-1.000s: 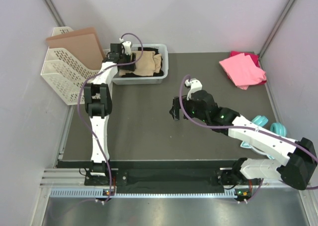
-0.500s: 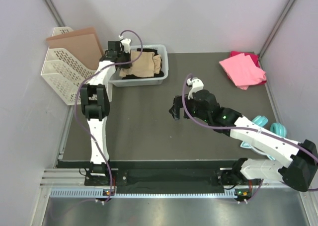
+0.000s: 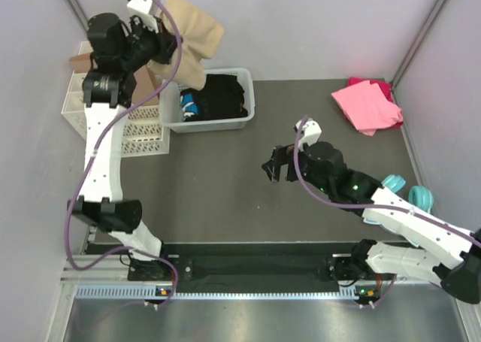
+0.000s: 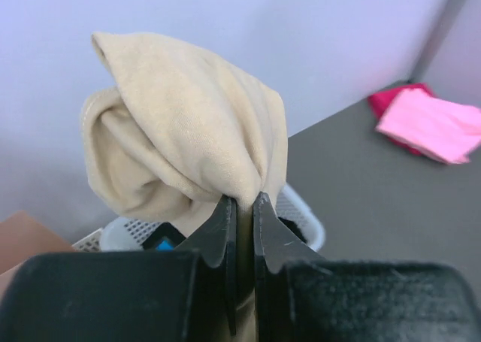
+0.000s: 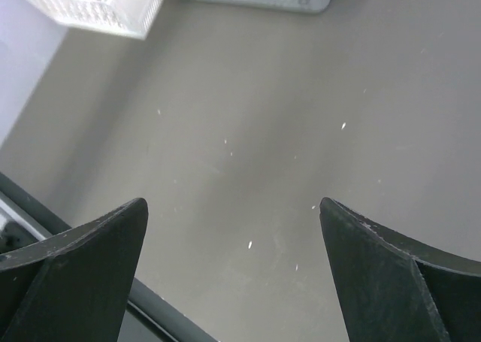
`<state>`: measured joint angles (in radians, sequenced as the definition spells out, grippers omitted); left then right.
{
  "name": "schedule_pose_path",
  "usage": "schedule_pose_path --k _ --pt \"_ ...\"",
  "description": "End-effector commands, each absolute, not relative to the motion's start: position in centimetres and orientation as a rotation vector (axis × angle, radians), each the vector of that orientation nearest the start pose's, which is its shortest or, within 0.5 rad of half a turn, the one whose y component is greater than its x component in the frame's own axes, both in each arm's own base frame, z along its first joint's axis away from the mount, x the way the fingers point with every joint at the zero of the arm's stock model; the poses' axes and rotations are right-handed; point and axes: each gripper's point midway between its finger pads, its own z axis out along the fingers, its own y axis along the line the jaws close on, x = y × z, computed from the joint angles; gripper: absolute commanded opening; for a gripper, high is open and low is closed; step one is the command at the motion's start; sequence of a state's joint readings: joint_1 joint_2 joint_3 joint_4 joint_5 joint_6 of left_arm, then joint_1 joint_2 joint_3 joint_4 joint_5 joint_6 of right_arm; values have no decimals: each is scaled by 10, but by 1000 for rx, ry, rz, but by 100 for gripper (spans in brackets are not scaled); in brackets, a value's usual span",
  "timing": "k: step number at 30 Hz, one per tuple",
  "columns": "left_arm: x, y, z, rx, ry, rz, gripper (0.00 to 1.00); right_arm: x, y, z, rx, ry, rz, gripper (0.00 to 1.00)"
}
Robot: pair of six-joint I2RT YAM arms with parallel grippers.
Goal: Fold and stack the t-shirts
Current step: Move the tshirt to the center of the board
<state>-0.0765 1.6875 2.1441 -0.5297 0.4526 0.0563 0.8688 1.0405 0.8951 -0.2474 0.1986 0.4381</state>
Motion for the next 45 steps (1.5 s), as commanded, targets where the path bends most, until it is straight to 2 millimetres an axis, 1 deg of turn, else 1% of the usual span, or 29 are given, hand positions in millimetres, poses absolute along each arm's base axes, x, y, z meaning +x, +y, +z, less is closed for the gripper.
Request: schedule_pose_path --k 1,2,3,4,5,6,7,8,9,10,12,13,16,24,26,27,28,30,31,32,33,35,36,38,39,40,41,44,45 --pt "397 -148 480 575 1640 -584 0 235 238 274 -235 1872 657 96" --pt "380 -165 475 637 1647 -620 0 237 229 279 -202 1856 632 96" --pt "367 -174 468 691 1661 -625 0 236 222 282 -187 1849 616 96" --pt "350 -182 459 720 1685 -644 0 232 213 293 -161 1817 619 96" --pt "329 -201 446 776 1721 -687 0 233 203 299 -127 1796 594 96" --pt "317 -209 437 809 1737 -711 0 231 195 304 -108 1783 581 95" --pt "301 -214 418 833 1777 -734 0 226 184 317 -78 1742 593 95" --pt "287 -226 409 872 1783 -768 0 226 174 322 -40 1724 573 95" --pt "279 -230 399 880 1805 -792 0 224 167 328 -19 1706 569 94" --pt "268 -231 379 894 1848 -818 0 219 157 337 5 1676 581 93" --pt "260 -232 363 904 1881 -855 0 213 147 343 22 1651 579 93" --pt "255 -233 348 915 1916 -873 0 210 140 348 34 1634 586 93" --pt "241 -242 327 952 1969 -941 0 206 133 349 47 1635 577 92" --pt "223 -278 300 1068 2020 -1055 0 207 133 340 69 1650 579 91" --pt "215 -287 286 1113 2040 -1073 0 209 135 337 67 1660 571 91" --pt "211 -290 281 1129 2047 -1081 7 210 136 335 70 1664 573 91" --pt "203 -295 267 1159 2073 -1095 11 210 137 334 69 1667 571 91" --pt "198 -302 254 1200 2081 -1083 22 211 138 334 73 1667 575 91" --pt "192 -307 242 1236 2102 -1083 57 212 140 333 67 1670 575 91" --pt "192 -307 234 1250 2127 -1053 82 212 141 334 67 1668 578 91" --pt "193 -308 228 1266 2142 -1030 98 213 142 335 64 1670 577 91" --pt "202 -309 216 1261 2194 -977 99 214 145 335 55 1677 579 91" --pt "208 -299 208 1260 2248 -889 99 214 146 336 49 1680 579 91" --pt "227 -294 208 1225 2244 -817 99 215 151 332 33 1697 580 92" --pt "235 -289 202 1204 2237 -797 99 216 153 328 25 1709 577 92" --pt "247 -279 204 1152 2230 -791 99 216 160 321 -3 1736 577 93" --pt "251 -274 200 1136 2232 -792 99 217 164 316 -19 1755 576 93" --pt "256 -249 175 1122 2298 -717 98 217 178 283 -78 1880 550 92" --pt "251 -240 159 1136 2337 -686 97 216 182 270 -87 1918 555 92"
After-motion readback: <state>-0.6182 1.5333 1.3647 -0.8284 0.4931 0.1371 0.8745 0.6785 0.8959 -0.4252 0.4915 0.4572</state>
